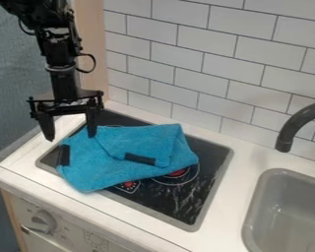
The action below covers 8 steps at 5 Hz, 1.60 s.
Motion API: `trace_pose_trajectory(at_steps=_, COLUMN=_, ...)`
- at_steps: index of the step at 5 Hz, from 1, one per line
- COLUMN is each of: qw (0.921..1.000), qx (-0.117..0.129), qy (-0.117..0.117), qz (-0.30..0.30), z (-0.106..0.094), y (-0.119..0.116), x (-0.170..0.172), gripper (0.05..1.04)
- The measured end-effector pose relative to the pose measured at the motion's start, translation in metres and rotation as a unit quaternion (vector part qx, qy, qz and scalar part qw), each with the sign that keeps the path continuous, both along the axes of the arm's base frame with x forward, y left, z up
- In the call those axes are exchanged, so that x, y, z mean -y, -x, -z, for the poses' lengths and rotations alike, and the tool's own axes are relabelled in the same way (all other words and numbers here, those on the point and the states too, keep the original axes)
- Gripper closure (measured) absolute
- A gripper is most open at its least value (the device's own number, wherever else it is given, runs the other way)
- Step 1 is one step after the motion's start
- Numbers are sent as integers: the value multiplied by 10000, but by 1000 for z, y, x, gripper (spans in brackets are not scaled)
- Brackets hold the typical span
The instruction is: Unfold the cloth from bottom right to top left
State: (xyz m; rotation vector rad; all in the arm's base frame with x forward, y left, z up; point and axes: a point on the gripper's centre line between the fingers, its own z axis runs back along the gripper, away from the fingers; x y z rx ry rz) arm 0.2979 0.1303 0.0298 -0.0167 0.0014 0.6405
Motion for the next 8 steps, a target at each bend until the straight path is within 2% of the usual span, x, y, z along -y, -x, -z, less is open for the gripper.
trace_pose_trajectory(at_steps=1, qw=9999, qx=-135, qy=74, qz=-1, z=9, y=4, x=2, gripper=84)
trace_pose_trajectory(at_steps=2, qw=9996, qx=-155, qy=133, qz=188, z=12, y=4, x=7, gripper=84)
trace_pose_trajectory(at_steps=3, qw=9975, qx=-242, qy=132, qz=658, z=7, y=0, x=10, gripper=84)
trace_pose_trajectory(at_steps=4, qw=9838, qx=-53, qy=357, qz=1756, z=2, y=-7, x=17, gripper=84)
trace_pose_trajectory(at_steps=5, qw=9537, qx=-132, qy=185, qz=3000, z=-2, y=-16, x=33, gripper=84)
trace_pose_trajectory(at_steps=6, qw=9083, qx=-175, qy=-13, qz=4179, z=-2, y=-23, x=50, gripper=84)
trace_pose_trajectory(at_steps=7, qw=8543, qx=-302, qy=-317, qz=5179, z=2, y=-25, x=68, gripper=84)
trace_pose_trajectory(at_steps=8, qw=8044, qx=-116, qy=-423, qz=5925, z=5, y=-30, x=85, gripper=84)
